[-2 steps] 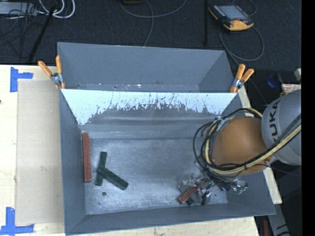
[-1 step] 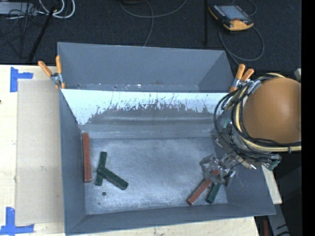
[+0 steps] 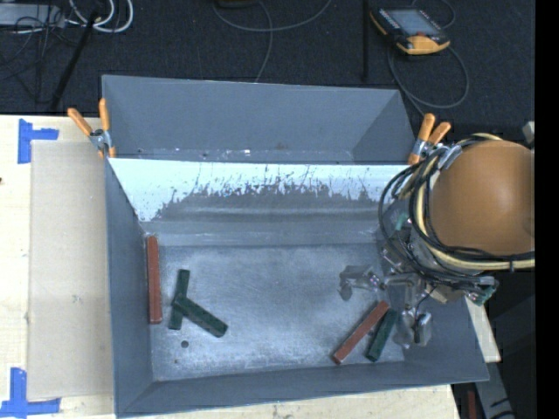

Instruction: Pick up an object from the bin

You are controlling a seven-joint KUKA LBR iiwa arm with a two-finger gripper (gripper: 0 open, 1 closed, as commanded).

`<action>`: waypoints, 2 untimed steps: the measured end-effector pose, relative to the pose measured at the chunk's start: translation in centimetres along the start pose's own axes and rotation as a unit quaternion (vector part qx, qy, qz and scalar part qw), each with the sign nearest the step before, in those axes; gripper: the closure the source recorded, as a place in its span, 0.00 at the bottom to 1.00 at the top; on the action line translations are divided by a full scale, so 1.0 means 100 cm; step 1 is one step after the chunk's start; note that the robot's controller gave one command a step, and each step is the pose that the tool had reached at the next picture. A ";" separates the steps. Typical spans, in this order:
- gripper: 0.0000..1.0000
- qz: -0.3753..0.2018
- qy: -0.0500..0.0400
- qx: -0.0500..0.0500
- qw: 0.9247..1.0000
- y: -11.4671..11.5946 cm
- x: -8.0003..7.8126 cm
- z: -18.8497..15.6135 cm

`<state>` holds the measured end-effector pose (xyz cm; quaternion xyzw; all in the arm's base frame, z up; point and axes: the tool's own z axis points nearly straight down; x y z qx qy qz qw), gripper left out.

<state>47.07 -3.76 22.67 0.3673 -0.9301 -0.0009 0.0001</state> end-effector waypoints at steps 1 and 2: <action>0.00 -0.127 0.001 -0.002 0.992 -0.060 -0.035 0.142; 0.00 -0.266 0.000 0.000 0.964 -0.028 0.016 0.157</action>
Offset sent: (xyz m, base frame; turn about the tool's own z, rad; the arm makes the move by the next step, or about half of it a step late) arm 0.0672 -0.0214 -0.1383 -0.2568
